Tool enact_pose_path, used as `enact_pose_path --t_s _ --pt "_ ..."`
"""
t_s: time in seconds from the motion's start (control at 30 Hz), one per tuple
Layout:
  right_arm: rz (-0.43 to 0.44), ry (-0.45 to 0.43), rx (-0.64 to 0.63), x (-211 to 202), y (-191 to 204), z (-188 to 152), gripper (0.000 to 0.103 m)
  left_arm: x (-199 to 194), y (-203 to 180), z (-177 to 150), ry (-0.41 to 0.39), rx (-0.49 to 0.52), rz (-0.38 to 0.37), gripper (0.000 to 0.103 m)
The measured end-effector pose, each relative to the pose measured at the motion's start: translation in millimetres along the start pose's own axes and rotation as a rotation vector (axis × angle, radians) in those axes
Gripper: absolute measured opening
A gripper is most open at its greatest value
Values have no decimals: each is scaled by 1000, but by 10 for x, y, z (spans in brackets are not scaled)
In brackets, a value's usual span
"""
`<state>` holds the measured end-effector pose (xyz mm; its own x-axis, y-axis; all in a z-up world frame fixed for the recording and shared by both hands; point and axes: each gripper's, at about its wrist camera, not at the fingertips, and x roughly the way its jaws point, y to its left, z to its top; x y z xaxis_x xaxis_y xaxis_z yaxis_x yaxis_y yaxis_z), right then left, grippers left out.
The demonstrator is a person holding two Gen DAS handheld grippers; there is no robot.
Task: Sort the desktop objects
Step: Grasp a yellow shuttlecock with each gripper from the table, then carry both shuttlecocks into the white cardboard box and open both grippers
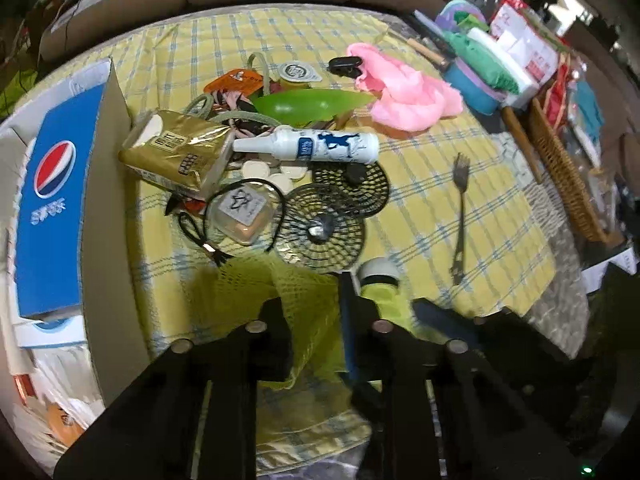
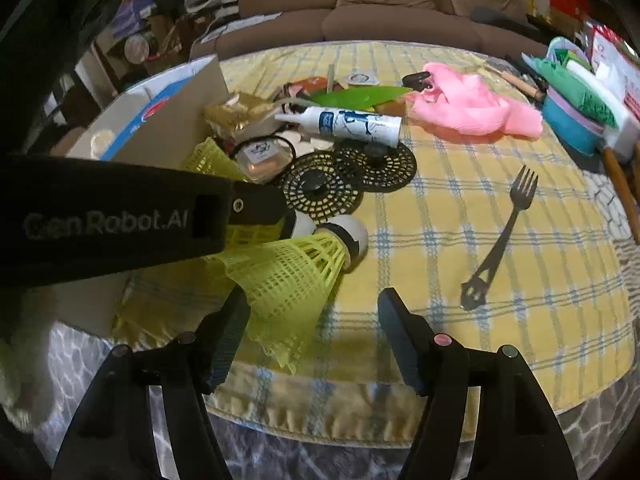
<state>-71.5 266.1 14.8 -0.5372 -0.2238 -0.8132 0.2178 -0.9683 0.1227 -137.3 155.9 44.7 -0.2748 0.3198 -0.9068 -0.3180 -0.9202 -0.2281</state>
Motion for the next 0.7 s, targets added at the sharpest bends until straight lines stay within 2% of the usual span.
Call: enact_pose_path --t_s 0.03,0.07,0.13,0.27,0.4,0.5,0.57,0.7 --pt "-15 -1 0 6 -22 -5 27 -7 -9 -8 -1 -7 -18 7" --pt "14 -2 15 7 -67 -12 11 -15 -11 -7 -3 -6 -20 4" --pt "92 -16 79 -23 -182 -27 7 -35 -35 -14 -9 1 -36 4" --pt "162 -43 163 -133 -315 -36 6 -141 -26 -58 -29 -14 -111 3" --pt "251 -143 238 -449 -421 28 6 -392 5 -106 -74 -42 -216 3" --pt "293 -232 221 -770 -295 126 6 -758 95 -155 -145 -64 -289 3" --pt "333 -277 211 -934 -148 200 6 -1013 194 -184 -194 -74 -312 3" --pt "409 -306 156 -1103 295 332 6 -1576 624 -284 -299 -104 -309 3"
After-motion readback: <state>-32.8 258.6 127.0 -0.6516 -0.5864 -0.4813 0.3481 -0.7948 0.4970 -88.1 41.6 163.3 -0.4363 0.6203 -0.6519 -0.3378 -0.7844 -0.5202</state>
